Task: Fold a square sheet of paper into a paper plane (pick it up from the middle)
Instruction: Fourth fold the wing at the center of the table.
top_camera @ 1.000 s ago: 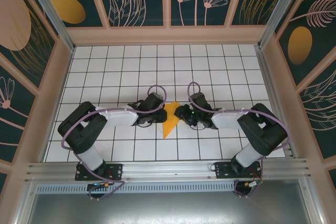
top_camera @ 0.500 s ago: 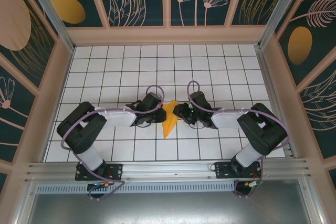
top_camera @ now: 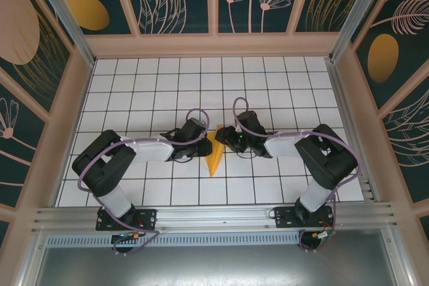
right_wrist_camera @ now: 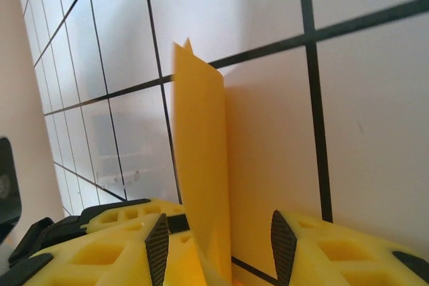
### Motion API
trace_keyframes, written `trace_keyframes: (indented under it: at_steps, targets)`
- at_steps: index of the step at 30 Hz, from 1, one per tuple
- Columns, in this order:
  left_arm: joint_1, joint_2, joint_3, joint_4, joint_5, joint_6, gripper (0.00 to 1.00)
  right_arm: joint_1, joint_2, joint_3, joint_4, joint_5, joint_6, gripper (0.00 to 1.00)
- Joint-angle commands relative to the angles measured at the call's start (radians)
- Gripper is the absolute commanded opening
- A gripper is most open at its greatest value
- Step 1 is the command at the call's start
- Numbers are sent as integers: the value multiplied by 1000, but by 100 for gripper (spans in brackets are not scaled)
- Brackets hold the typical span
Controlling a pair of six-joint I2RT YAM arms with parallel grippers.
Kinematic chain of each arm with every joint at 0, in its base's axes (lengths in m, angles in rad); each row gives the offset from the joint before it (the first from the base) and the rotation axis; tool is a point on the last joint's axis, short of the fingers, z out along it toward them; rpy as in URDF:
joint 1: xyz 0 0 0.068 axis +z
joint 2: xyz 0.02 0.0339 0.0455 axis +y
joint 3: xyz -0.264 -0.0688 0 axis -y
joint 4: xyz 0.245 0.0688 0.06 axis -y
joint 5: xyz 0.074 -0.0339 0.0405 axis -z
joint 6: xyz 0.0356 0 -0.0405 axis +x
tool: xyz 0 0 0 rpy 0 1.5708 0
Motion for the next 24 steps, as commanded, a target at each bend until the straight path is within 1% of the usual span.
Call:
trace_keyframes:
  at_steps: [1,4,11,14,19,24]
  targets:
    - [-3,0,-26,-1,21,-18,23,-10,24,19,55,-38,-49,48]
    - [-3,-5,-38,4,16,-23,23,-17,37,30,60,-58,-85,49]
    - [-3,-26,-51,3,9,-32,24,-40,54,54,-7,-50,-140,50]
    - [-3,-46,-61,4,-2,-40,24,-56,37,15,18,-60,-135,51]
    - [-3,-56,-67,8,-12,-48,24,-57,25,-21,69,-126,-125,51]
    - [-3,-66,-73,9,-27,-62,24,-55,4,-67,105,-142,-97,51]
